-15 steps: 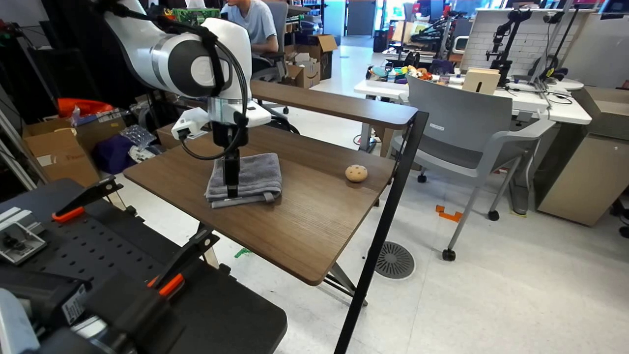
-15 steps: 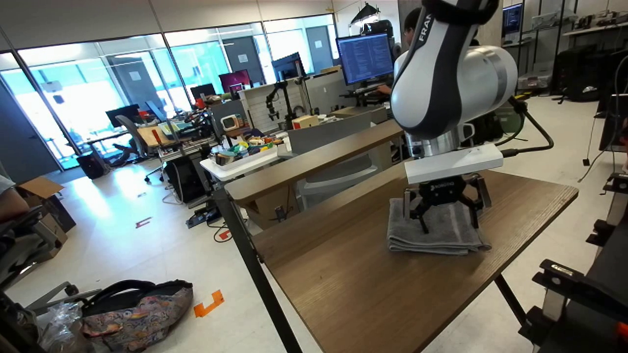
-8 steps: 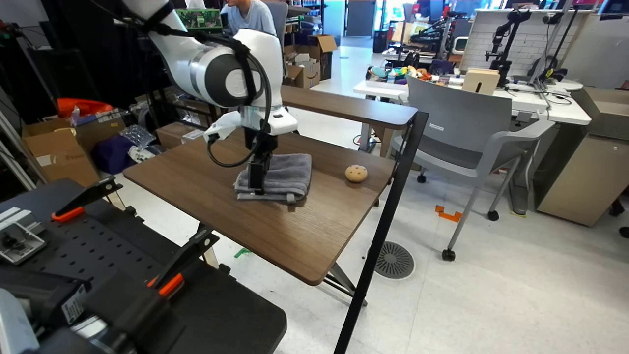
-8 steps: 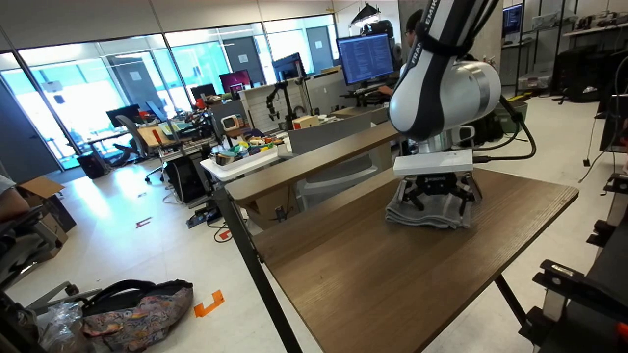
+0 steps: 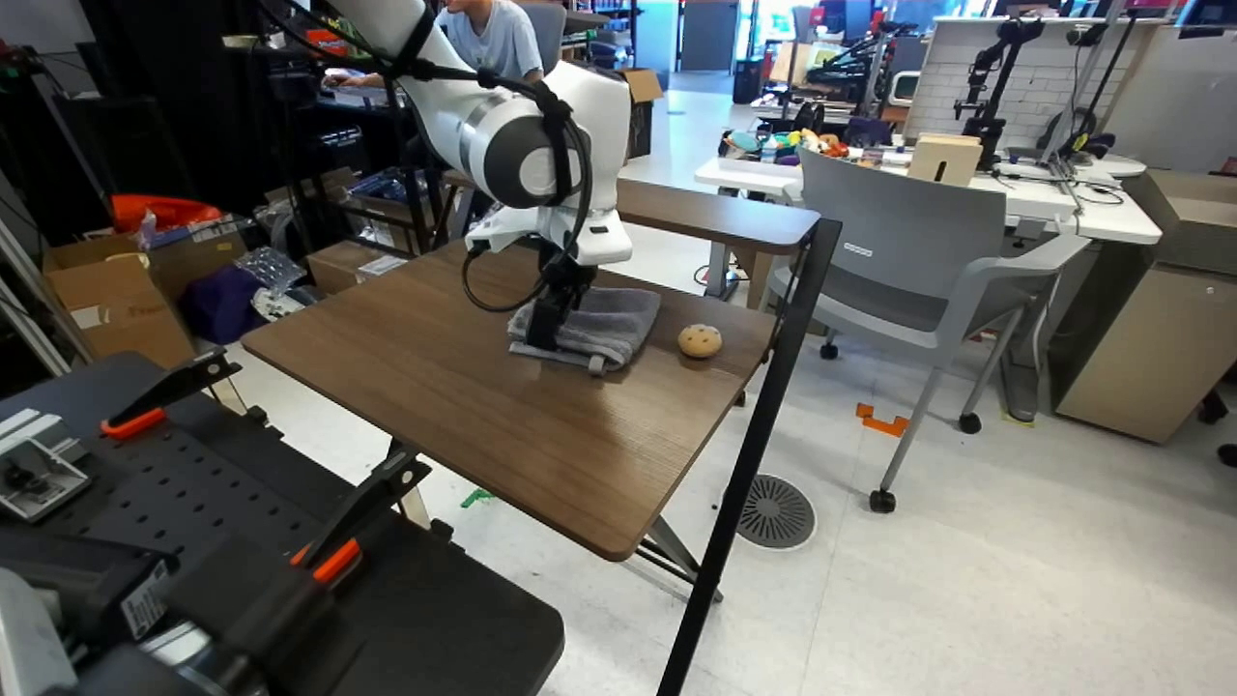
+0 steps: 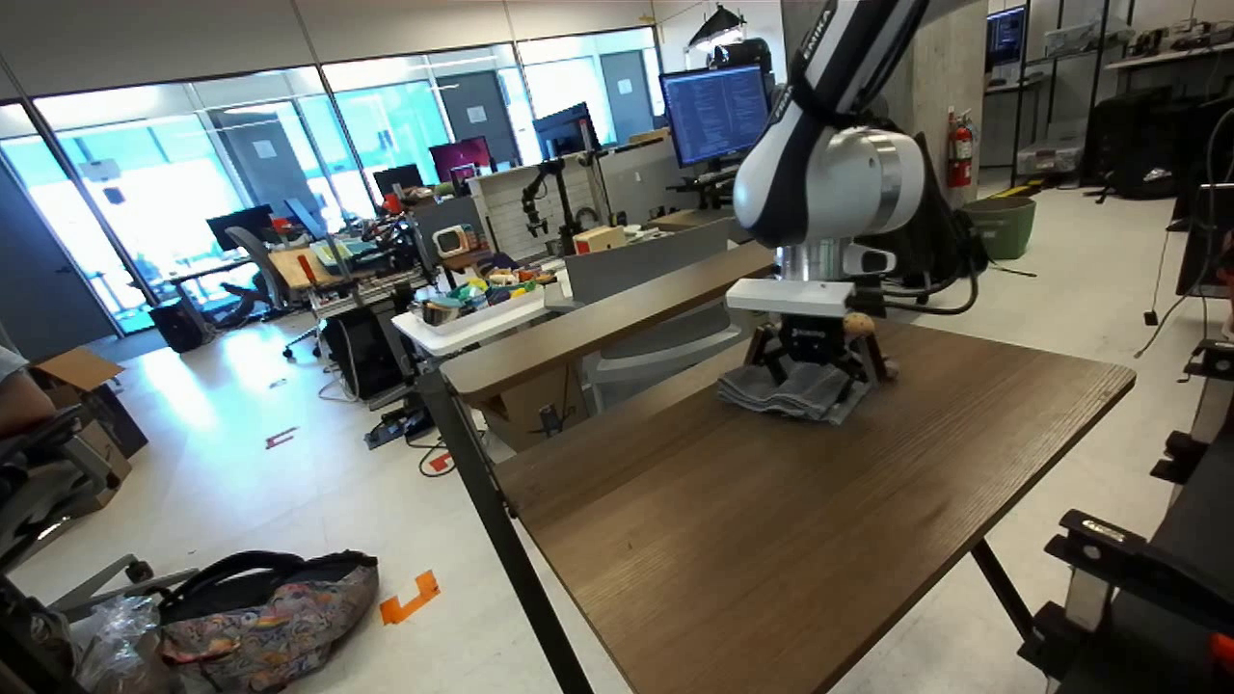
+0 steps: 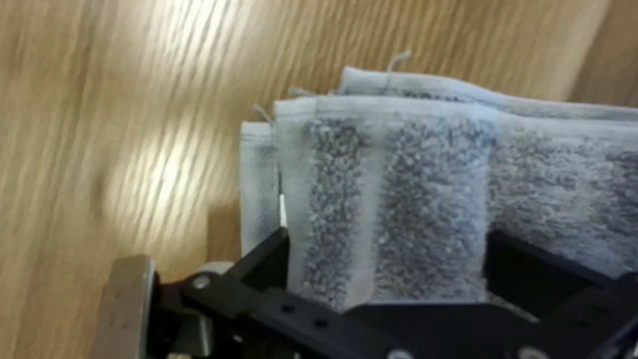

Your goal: Use the towel to wipe the table

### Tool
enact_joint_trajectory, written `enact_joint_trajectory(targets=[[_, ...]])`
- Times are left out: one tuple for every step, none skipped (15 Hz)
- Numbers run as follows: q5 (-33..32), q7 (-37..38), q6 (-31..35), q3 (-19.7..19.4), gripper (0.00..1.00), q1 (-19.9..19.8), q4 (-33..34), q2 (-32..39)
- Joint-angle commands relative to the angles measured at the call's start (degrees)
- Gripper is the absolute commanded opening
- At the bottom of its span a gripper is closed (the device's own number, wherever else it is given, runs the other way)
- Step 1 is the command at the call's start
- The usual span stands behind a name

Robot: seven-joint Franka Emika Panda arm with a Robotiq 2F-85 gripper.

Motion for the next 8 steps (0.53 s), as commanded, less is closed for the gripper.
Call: enact_joint_trajectory(targets=[[3.8, 0.1, -1.7, 6.5, 1.00, -0.1, 4.0, 0.3], [4.5, -0.4, -1.3, 8.1, 1.00, 0.4, 4.2, 0.1], [4.8, -0.7, -0.9, 9.5, 1.00, 1.3, 4.1, 0.2], [4.9, -0.2, 1.6, 10.1, 1.00, 2.7, 3.8, 0.3], [5.1, 0.0, 2.2, 10.9, 1.00, 3.4, 3.6, 0.3], [5.1, -0.5, 2.8, 11.5, 1.00, 4.1, 3.3, 0.3], [5.1, -0.2, 3.2, 11.5, 1.00, 4.9, 3.2, 0.2], [5.1, -0.5, 3.3, 11.6, 1.00, 5.2, 2.8, 0.0]])
